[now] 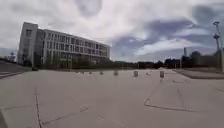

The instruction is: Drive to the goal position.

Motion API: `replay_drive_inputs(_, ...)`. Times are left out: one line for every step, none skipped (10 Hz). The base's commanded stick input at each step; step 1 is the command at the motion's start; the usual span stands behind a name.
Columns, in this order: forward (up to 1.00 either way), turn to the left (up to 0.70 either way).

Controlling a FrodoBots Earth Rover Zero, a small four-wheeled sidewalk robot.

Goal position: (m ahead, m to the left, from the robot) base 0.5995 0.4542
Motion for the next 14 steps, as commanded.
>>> replay_drive_inputs(0.7,0.01)
replay_drive_inputs(0.7,0.01)
replay_drive_inputs(0.7,0.01)
replay_drive_inputs(0.7,0.01)
replay_drive_inputs(0.7,0.01)
replay_drive_inputs(0.7,0.01)
replay_drive_inputs(0.7,0.01)
replay_drive_inputs(0.7,0.01)
replay_drive_inputs(0.7,-0.02)
replay_drive_inputs(0.7,-0.12)
replay_drive_inputs(0.7,-0.22)
replay_drive_inputs(0.7,-0.32)
replay_drive_inputs(0.7,-0.27)
replay_drive_inputs(0.7,-0.19)
